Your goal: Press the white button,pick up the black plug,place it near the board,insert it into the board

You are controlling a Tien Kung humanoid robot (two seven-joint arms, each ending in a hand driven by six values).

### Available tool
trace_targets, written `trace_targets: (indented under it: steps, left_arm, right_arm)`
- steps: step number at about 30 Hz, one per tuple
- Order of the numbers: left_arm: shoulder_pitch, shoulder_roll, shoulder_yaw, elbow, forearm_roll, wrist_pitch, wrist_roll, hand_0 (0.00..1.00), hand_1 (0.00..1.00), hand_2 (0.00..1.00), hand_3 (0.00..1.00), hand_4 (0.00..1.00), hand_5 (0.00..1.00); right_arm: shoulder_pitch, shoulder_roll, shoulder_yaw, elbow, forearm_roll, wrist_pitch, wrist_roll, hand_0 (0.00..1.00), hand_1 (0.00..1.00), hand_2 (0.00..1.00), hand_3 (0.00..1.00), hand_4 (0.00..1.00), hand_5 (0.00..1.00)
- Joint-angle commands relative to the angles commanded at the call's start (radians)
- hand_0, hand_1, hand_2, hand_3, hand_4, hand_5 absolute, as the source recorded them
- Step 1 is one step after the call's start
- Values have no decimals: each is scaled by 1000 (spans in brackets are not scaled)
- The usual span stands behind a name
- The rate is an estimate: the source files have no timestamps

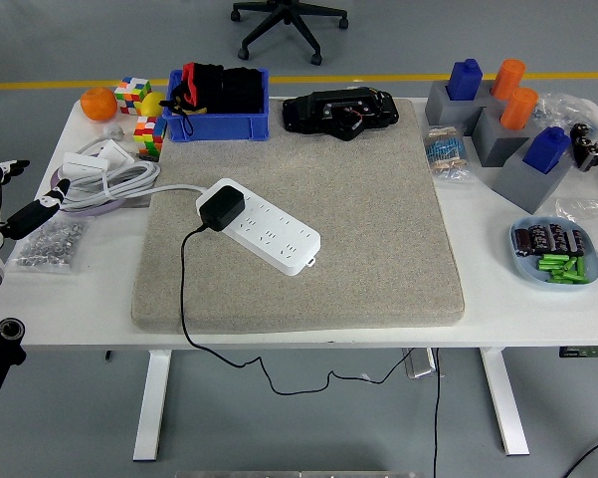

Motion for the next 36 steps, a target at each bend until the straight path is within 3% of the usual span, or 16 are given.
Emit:
trace_targets:
  steps: [36]
  left_arm:
    - [-18, -4, -16, -11, -1, 4, -16, 887, 892, 843, 812, 818, 473]
  right_arm:
    - [22, -8, -1, 2, 0, 0, 0, 656, 622, 652, 614, 665, 407]
